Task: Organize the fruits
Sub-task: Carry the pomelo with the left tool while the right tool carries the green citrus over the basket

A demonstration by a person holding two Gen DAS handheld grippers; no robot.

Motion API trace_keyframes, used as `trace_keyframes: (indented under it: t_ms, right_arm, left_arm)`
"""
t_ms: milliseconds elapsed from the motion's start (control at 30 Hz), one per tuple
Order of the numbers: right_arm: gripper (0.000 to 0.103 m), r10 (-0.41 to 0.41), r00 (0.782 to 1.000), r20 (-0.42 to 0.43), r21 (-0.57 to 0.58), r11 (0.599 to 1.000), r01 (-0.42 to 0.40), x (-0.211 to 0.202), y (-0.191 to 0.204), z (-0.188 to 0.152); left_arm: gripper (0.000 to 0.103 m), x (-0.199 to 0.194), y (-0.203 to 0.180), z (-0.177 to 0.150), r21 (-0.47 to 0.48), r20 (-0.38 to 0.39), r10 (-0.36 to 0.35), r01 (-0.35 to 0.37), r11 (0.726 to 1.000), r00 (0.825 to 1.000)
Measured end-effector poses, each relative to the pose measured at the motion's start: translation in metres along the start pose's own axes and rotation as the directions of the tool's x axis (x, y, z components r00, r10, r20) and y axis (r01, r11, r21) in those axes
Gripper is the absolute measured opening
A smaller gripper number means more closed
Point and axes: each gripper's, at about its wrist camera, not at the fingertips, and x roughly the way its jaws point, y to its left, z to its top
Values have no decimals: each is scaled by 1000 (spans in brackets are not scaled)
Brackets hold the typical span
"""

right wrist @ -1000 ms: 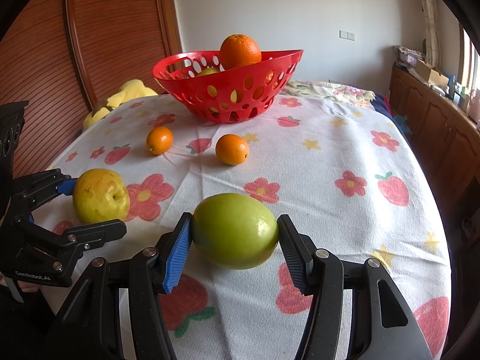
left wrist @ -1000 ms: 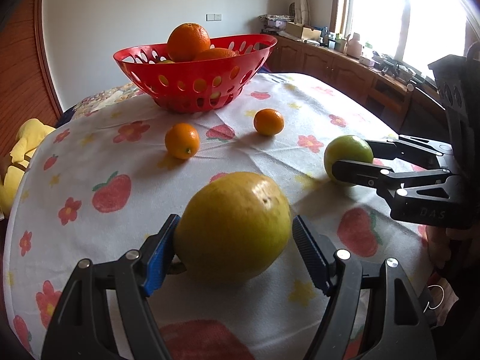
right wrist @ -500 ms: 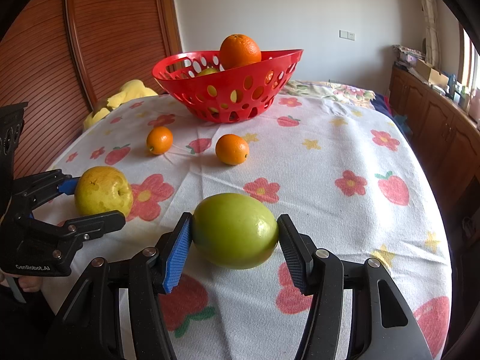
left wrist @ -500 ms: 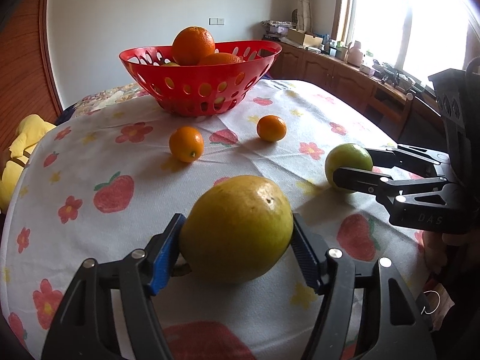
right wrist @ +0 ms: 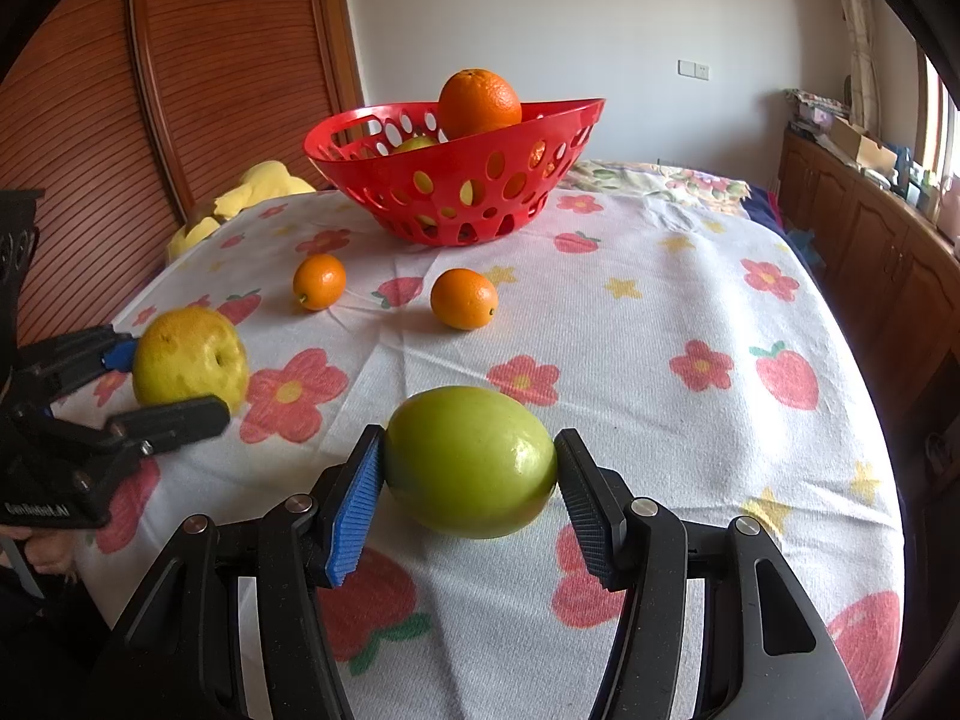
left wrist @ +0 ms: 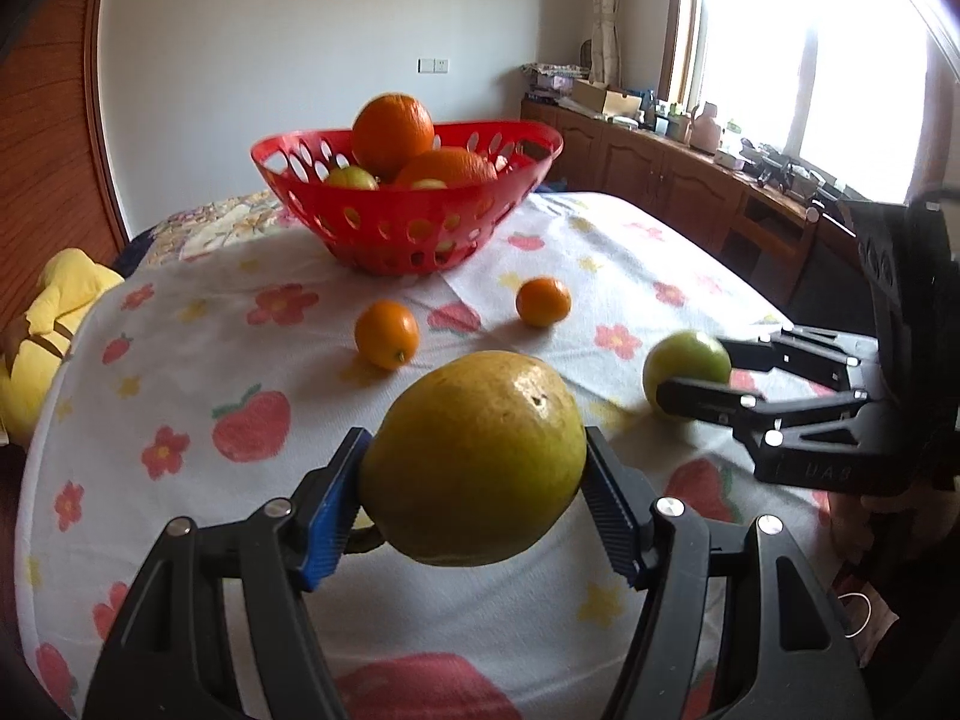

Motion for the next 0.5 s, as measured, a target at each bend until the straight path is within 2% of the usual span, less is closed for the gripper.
trace_keyframes:
  t_ms: [267, 500]
  right_arm:
    - [58, 11, 1000, 16, 5, 1000, -11, -7, -4, 10]
    - [58, 11, 996, 86, -48, 999, -7, -24, -10, 56]
  left_arm:
    - [68, -6, 11, 33, 13, 58, 9, -10, 1000, 998]
    - [68, -5, 25, 73, 22, 114, 17, -20, 1000, 993]
